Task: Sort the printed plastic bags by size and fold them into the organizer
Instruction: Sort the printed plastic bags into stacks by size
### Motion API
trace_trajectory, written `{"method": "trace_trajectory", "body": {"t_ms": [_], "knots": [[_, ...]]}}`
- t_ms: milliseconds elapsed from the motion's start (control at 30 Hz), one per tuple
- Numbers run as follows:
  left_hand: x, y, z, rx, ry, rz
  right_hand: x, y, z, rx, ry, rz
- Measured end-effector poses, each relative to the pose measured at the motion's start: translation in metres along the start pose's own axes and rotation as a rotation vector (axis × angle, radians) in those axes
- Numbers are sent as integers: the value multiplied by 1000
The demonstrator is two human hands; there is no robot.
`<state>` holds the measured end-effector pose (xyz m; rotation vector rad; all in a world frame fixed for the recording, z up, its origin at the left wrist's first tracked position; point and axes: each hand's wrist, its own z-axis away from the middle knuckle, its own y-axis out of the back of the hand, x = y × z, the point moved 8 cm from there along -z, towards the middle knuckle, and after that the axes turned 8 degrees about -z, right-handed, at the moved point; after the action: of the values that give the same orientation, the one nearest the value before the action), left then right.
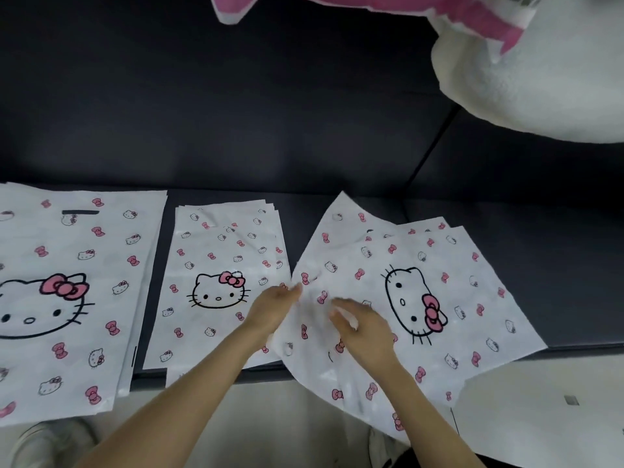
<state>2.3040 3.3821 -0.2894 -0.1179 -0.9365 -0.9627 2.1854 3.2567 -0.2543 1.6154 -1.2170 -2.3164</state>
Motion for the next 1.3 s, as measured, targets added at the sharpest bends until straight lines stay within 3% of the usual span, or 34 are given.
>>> {"method": "trace_trajectory", "body": {"t_ms": [33, 167, 233, 367, 533, 633, 767, 933, 1133, 1300], "knots": [[1, -1, -5, 39, -25, -87, 10, 5, -3, 39, -2, 155], [5, -5, -16, 167, -73, -285, 56, -16, -9, -195, -76, 600], [17, -4, -16, 226, -162, -314, 65, -17, -8, -197, -57, 663], [48, 7, -3, 248, -351, -235, 96, 17, -13, -182, -222, 729], [60, 40, 12, 266, -381, -150, 118, 72, -20, -83, -392, 807], [61, 69, 21, 280, -372, -48, 90, 70, -26, -43, -371, 750], [46, 121, 39, 281, -270, 141, 13, 30, -23, 45, -177, 346], [11, 202, 91, 407, -262, 103, -60, -41, -12, -96, -131, -29], [-77, 311, 122, 704, -116, -50, -130, -153, -14, -373, -12, -40], [-163, 386, 127, 974, 119, 11, -161, -225, -13, -484, 63, 209]]}}
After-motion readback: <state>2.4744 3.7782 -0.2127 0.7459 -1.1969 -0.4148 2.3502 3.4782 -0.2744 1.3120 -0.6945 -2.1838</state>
